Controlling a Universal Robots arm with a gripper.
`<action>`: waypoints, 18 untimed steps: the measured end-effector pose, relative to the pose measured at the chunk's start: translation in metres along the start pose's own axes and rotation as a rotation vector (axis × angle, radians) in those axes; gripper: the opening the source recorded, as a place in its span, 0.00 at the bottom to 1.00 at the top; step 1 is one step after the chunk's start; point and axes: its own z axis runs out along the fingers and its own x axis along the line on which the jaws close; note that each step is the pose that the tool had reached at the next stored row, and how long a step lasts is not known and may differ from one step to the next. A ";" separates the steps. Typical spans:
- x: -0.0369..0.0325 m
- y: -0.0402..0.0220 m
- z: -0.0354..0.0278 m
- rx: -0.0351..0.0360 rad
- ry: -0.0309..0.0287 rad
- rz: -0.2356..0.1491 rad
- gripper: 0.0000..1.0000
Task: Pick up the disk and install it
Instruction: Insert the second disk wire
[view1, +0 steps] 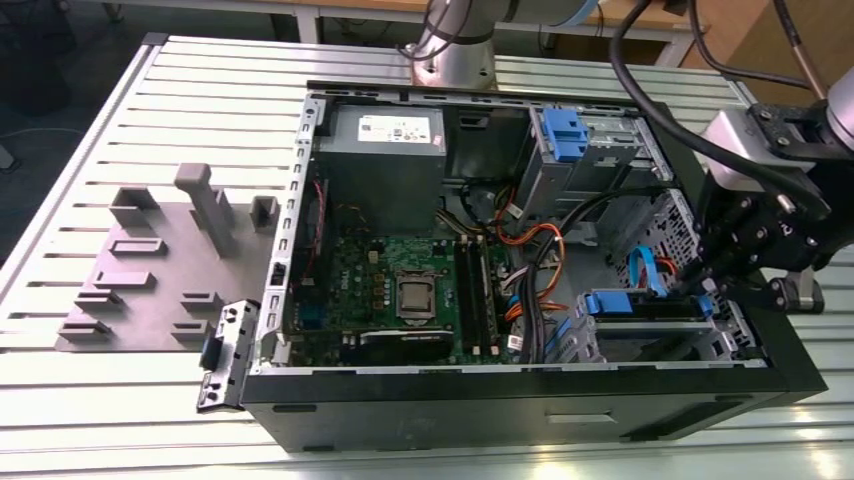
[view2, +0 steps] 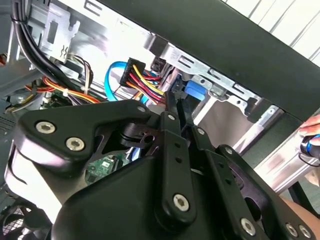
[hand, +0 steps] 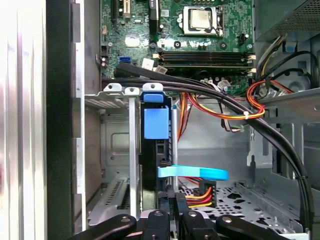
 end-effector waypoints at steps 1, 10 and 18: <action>0.0010 0.0000 -0.0001 0.0000 0.0002 0.000 0.17; 0.0026 -0.0001 0.0013 0.0000 0.0005 0.000 0.17; 0.0026 -0.0001 0.0017 0.0000 0.0002 0.000 0.24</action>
